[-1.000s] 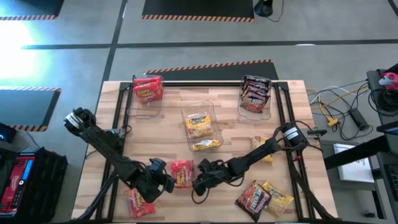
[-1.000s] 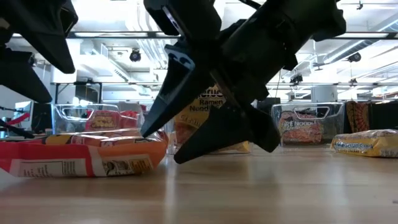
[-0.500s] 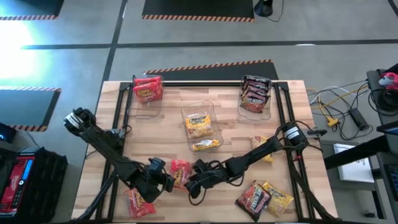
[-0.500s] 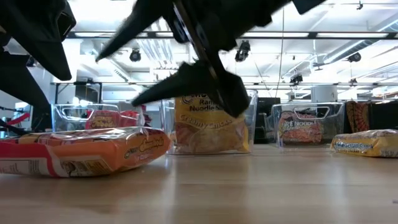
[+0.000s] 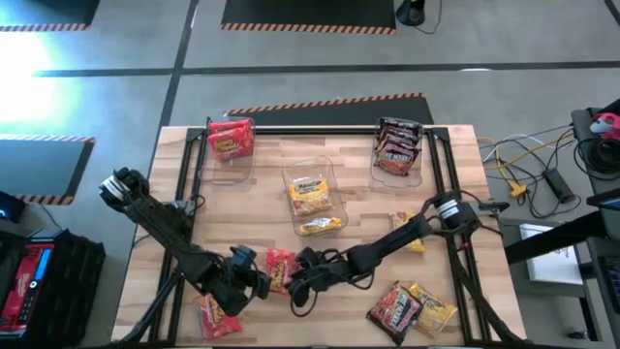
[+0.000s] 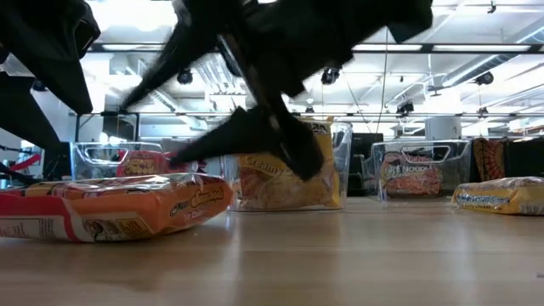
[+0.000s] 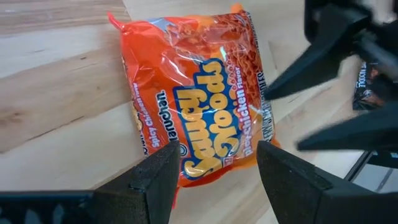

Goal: Sort Maruchan noodles
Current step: Put the top orange noodle pack into the top left transparent bin

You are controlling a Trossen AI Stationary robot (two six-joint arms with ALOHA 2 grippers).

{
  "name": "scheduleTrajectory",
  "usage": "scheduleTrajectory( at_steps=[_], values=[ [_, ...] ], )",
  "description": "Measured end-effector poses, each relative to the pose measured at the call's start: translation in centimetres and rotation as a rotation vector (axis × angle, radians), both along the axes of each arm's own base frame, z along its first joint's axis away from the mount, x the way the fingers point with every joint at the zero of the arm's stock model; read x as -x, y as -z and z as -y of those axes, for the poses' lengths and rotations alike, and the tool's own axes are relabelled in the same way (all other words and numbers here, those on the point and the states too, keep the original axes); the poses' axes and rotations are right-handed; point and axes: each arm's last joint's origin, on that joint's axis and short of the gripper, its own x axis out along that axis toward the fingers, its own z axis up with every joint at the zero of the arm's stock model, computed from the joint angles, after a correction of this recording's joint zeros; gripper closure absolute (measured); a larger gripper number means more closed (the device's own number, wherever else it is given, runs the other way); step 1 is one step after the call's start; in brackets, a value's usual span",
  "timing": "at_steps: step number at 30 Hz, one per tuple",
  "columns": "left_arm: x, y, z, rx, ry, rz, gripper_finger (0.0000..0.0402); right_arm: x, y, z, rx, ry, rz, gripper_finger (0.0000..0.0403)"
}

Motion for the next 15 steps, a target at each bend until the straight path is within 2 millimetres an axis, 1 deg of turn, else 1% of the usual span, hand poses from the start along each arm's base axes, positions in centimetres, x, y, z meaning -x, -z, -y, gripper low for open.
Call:
scheduleTrajectory(
  at_steps=[2, 3, 15],
  values=[
    [0.0, 0.0, 0.0, 0.004, -0.004, 0.001, 0.0205, -0.3, 1.0, 0.0, -0.008, -0.006, -0.008, 0.0188],
    [0.1, 0.0, 0.1, 0.006, -0.005, 0.001, 0.0205, -0.3, 1.2, 0.0, -0.013, -0.009, -0.009, 0.0188],
    [0.2, 0.0, 0.1, 0.032, -0.037, 0.004, 0.0205, 0.0, 1.9, 0.3, 0.008, -0.016, -0.064, 0.0188]
  ],
)
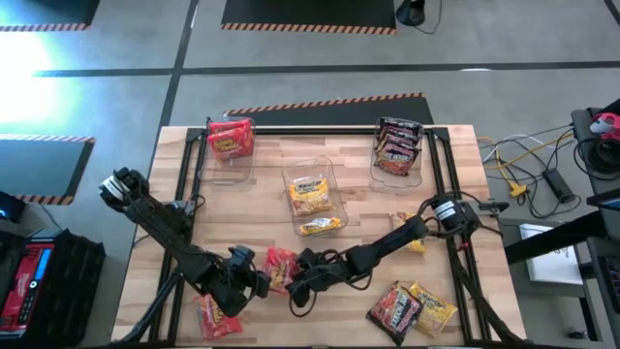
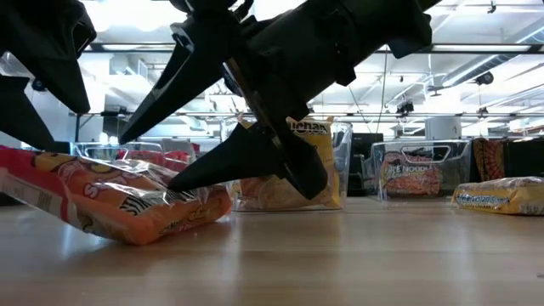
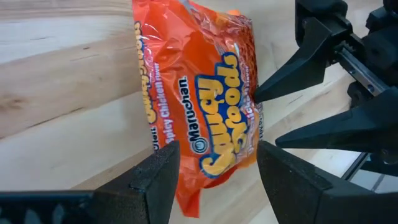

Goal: Sort Maruchan noodles
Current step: Put the top orange noodle pack into the top left transparent bin

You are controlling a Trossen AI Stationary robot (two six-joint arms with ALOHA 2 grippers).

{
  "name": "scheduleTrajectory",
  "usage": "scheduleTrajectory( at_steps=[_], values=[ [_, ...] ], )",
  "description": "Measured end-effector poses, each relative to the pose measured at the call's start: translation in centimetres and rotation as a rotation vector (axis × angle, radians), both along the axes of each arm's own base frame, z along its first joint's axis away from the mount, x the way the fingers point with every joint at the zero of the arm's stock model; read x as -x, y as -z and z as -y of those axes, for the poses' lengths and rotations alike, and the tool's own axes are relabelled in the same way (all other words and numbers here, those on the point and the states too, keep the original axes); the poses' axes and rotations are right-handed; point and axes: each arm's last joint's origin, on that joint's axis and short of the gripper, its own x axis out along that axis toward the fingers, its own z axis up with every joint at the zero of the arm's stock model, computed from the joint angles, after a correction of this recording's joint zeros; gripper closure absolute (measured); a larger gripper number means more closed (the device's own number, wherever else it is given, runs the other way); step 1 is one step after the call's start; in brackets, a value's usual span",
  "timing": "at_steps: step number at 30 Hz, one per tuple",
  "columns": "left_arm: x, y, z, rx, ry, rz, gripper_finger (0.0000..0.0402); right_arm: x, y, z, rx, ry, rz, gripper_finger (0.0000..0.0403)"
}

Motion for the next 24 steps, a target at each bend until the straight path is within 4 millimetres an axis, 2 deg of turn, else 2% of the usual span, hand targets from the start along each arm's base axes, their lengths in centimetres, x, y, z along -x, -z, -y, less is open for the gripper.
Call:
scheduleTrajectory(
  at_steps=[8, 14, 24],
  values=[
    [0.2, 0.3, -0.3, -0.026, -0.018, -0.036, 0.0205, 0.0, 0.2, 0.4, 0.024, -0.006, -0.014, 0.0188],
    [0.0, 1.6, -0.1, -0.064, -0.032, -0.062, 0.0205, 0.1, 0.4, 0.6, 0.036, -0.003, -0.022, 0.0188],
    [-0.5, 2.0, 0.1, -0.097, -0.067, 0.005, 0.0205, 0.3, 0.9, 0.8, 0.049, -0.006, -0.048, 0.0188]
  ],
)
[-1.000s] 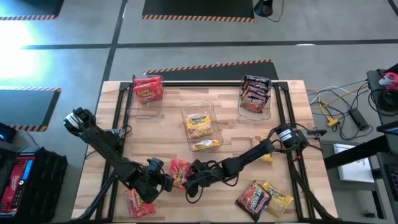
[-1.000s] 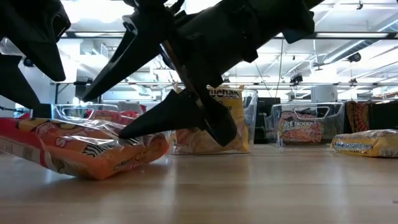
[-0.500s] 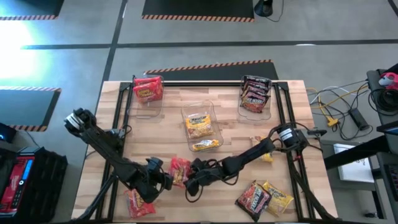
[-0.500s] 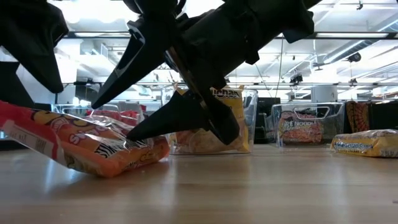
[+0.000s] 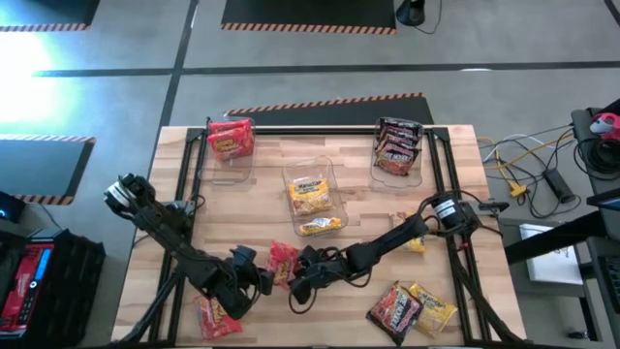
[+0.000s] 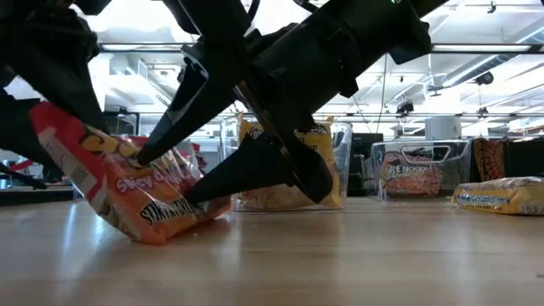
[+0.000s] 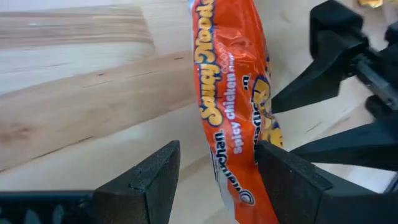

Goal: Sort Maruchan noodles
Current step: Put the top orange noodle pack into the top left transparent bin

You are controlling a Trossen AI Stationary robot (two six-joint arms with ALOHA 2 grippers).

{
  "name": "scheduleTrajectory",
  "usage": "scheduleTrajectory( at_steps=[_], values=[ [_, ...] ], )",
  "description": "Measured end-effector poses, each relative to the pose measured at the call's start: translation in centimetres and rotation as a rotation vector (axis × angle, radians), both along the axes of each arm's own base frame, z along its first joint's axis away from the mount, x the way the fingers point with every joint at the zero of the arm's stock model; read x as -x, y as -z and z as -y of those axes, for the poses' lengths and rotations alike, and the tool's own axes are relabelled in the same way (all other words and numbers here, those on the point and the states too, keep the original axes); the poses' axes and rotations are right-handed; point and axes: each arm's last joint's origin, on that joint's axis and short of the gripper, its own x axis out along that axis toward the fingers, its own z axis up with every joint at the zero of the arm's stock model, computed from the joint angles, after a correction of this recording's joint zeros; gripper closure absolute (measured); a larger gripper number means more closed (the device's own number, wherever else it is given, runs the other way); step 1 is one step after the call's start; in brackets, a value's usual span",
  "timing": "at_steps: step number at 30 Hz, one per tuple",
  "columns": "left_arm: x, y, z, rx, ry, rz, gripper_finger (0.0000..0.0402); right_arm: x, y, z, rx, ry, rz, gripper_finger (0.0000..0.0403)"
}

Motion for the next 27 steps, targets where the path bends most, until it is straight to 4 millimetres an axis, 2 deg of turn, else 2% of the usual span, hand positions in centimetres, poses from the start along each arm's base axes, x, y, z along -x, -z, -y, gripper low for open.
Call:
scheduleTrajectory(
  at_steps=[6, 17, 24, 27],
  values=[
    [-0.5, 0.0, 0.3, 0.024, 0.02, 0.063, 0.0205, 0.1, 0.3, 0.0, 0.003, -0.004, -0.015, 0.0188],
    [-0.9, 0.0, 0.0, 0.016, 0.03, 0.067, 0.0205, 0.3, 0.6, 0.1, 0.01, -0.004, -0.037, 0.0188],
    [-2.5, 0.4, -0.3, 0.004, 0.062, 0.106, 0.0205, 0.3, 0.6, 0.1, 0.012, -0.003, -0.037, 0.0188],
    [-2.6, 0.9, -0.3, -0.002, 0.059, 0.092, 0.0205, 0.4, 0.7, 0.2, 0.011, 0.004, -0.051, 0.0188]
  ],
)
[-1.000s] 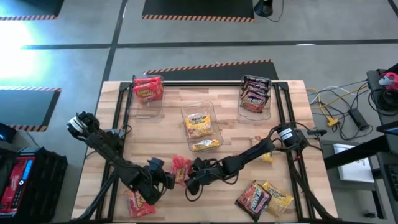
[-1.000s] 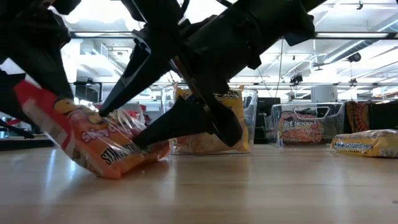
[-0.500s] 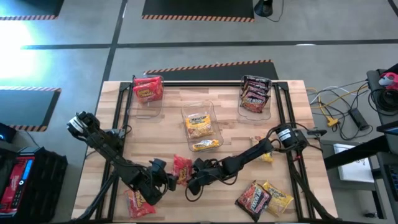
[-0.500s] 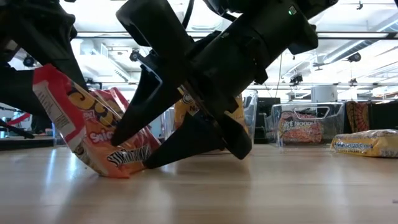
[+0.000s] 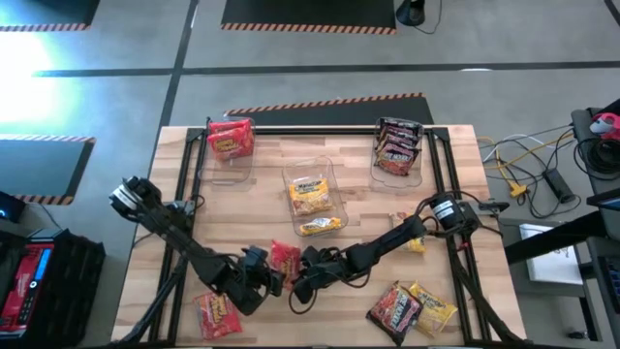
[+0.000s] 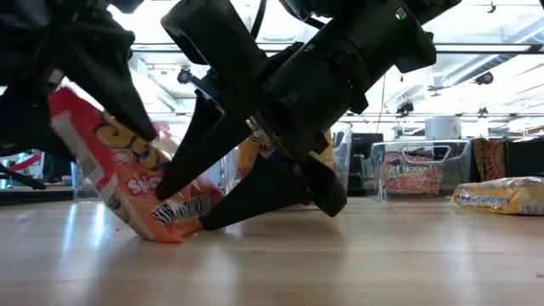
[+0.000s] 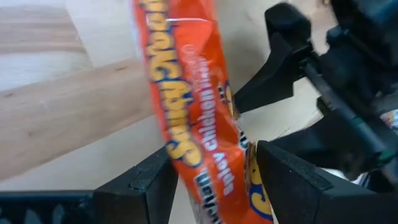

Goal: Sort Maruchan noodles
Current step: Put the top orange noodle pack into the top left transparent bin

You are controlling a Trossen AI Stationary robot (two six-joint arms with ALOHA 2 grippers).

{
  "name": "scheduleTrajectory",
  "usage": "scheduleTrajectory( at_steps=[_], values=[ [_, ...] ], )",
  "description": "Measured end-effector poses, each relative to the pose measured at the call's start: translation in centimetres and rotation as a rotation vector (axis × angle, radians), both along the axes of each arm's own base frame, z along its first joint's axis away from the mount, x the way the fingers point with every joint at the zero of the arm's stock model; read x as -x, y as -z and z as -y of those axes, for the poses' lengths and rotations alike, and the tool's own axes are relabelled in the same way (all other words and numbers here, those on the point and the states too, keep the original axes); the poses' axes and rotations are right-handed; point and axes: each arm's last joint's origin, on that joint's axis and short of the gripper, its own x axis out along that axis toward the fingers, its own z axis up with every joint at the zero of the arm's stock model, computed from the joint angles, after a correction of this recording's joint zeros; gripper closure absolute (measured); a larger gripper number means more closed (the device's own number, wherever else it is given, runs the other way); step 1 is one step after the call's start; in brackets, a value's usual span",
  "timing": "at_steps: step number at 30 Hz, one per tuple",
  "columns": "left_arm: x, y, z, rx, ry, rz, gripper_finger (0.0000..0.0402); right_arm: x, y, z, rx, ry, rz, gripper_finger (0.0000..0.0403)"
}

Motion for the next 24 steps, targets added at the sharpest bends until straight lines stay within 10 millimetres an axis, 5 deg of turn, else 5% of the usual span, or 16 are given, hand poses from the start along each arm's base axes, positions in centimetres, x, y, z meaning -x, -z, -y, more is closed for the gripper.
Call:
scheduleTrajectory(
  at_steps=[6, 18, 24],
  values=[
    [0.0, 0.2, 0.1, 0.003, -0.003, 0.0, 0.021, 0.1, 0.1, 0.0, 0.002, 0.001, -0.004, 0.0188],
    [-0.2, 0.1, 0.1, 0.002, 0.034, -0.005, 0.0308, 0.1, 0.0, -0.1, 0.012, -0.069, -0.009, 0.0188],
    [-0.2, -0.1, 0.2, 0.03, 0.054, -0.015, 0.0316, 0.6, -1.0, -0.1, -0.017, -0.156, -0.042, 0.0188]
  ],
)
